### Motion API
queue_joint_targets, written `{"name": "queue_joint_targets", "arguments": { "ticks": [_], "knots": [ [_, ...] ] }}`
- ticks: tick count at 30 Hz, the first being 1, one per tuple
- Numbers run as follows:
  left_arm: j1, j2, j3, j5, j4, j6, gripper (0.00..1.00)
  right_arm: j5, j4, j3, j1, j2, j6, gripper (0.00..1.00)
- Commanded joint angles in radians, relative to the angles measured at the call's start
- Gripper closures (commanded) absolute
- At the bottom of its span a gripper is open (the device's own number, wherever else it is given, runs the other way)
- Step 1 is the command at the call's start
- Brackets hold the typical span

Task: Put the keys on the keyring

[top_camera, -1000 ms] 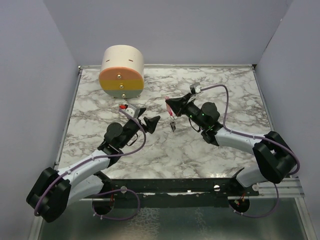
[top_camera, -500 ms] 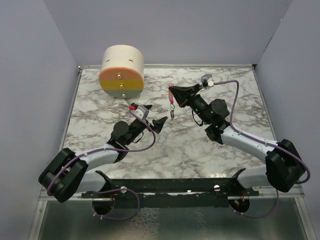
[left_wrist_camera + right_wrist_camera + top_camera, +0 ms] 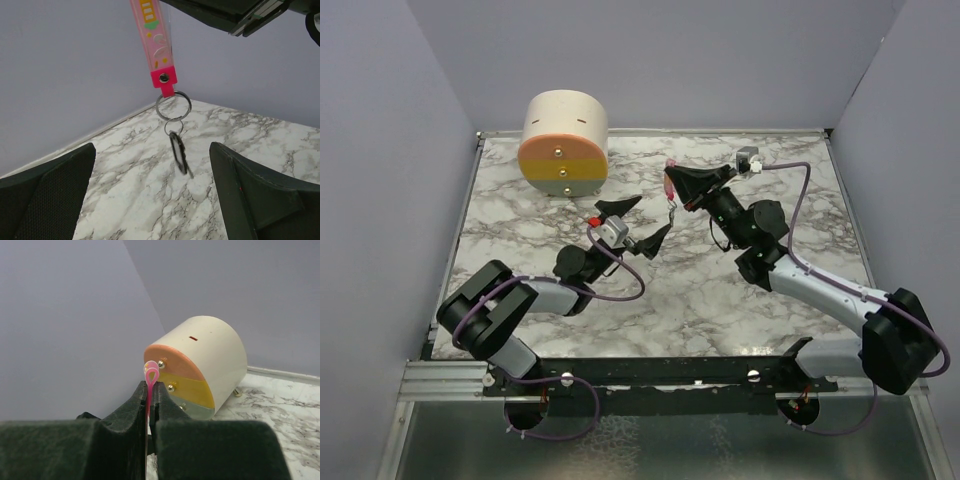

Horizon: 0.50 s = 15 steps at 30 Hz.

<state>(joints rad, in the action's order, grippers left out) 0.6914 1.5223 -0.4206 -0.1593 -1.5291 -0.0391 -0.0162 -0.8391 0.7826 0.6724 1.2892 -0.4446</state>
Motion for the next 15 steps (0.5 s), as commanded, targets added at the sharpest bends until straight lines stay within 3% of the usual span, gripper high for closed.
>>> {"name": "queue_joint_targets", "arguments": {
  "ticks": [1,10,15],
  "knots": [
    [0.021,0.068,-0.064,-0.049,-0.164,0.013,0.01,0.024,-0.025,0.022,0.001,-0.029,-0.014,0.99],
    [0.048,0.167,-0.116,0.004,-0.222,0.006,0.01,0.015,-0.028,0.009,0.001,-0.055,-0.036,0.99],
    [0.049,0.204,-0.143,0.01,-0.23,-0.002,0.1,0.015,-0.025,0.001,0.001,-0.073,-0.042,0.99]
  ]
}}
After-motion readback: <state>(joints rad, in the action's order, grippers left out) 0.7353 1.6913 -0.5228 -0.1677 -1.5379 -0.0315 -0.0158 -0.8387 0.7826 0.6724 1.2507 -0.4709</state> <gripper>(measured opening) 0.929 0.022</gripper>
